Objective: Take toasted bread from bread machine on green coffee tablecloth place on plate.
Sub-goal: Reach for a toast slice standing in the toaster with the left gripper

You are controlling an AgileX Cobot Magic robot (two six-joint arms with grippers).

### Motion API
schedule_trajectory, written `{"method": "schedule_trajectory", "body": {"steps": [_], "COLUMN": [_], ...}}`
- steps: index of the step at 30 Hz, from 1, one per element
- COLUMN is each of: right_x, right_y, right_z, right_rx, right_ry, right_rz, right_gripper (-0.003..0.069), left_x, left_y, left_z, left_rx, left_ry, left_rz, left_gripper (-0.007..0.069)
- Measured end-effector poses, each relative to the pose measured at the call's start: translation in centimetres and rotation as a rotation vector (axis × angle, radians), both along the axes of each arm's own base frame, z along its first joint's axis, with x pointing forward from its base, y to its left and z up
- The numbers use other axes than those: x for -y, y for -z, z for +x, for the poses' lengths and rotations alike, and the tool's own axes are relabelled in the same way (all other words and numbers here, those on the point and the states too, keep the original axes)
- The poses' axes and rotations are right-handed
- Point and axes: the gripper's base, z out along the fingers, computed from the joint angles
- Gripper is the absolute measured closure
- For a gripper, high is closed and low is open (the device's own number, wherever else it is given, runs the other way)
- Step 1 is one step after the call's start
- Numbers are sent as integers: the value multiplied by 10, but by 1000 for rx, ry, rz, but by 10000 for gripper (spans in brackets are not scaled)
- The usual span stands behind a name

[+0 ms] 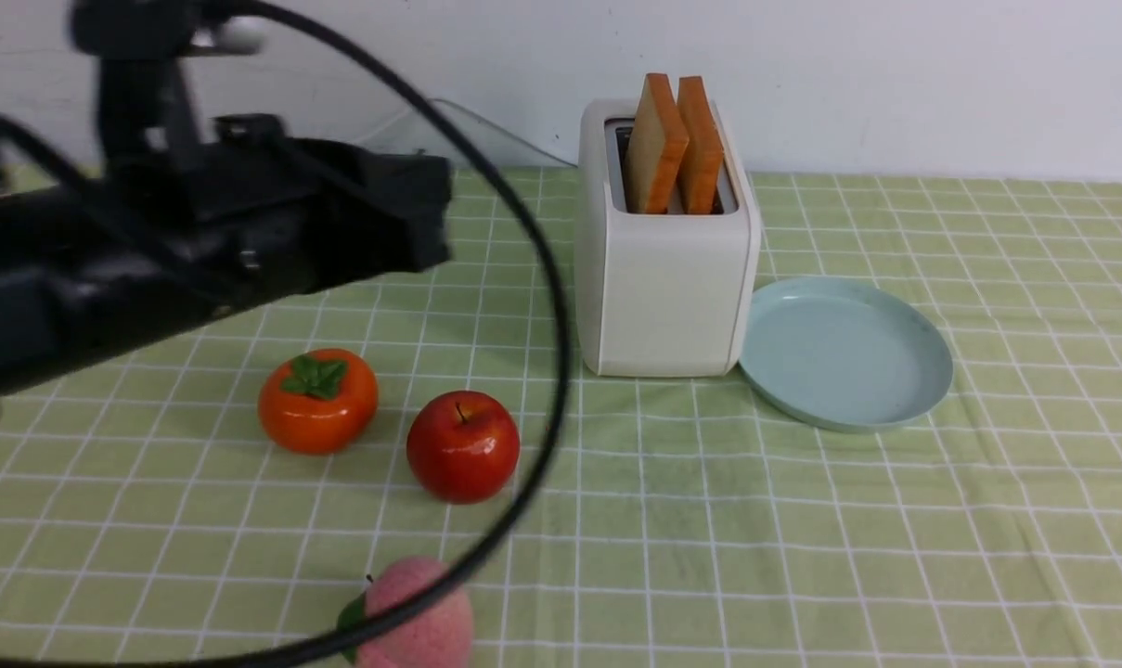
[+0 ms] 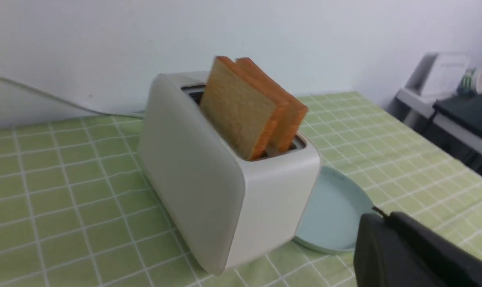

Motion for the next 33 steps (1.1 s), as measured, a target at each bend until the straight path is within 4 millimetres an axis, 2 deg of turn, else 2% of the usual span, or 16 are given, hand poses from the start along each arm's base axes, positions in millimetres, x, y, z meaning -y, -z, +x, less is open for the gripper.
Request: {"method": "schedule_trajectory", "body": {"steps": [1,2,4,6,8,9,10,14,20,25,33], "right_x": [0,0,0,0,-1,-1,-1,-1,-2,-1,-1], "right_y": [0,0,0,0,0,0,1,2,2,2,1], "right_z": [0,0,0,0,0,0,0,-1,-1,-1,-1], "right_rx": [0,-1,-2,-2,-5,-6,-11,-25,-31,-25,-18], "right_ry": [0,-1,-2,-3,-5,-6,-8,-17,-20,-17,-13], "right_rz": [-1,1,6,8,8,8,7,4,3,4,5], "right_gripper": [665,664,661,660,658,658,659,655,652,651,644], "left_x": [5,23,43,55,74,76,85,104,114,118,125], "left_y": [-2,-1,1,6,23,24,28,44,66,77,79], "left_z": [4,15,33,49,79,81,96,128,158,173,190], "left_rx": [15,28,36,27,4,2,4,2,-5,-10,21], "left_ry": [4,23,26,25,25,25,23,15,-60,-112,-141], "left_rz": [18,62,93,105,124,124,123,129,165,177,175], "left_gripper": [638,638,635,620,543,535,461,255,113,128,213]}}
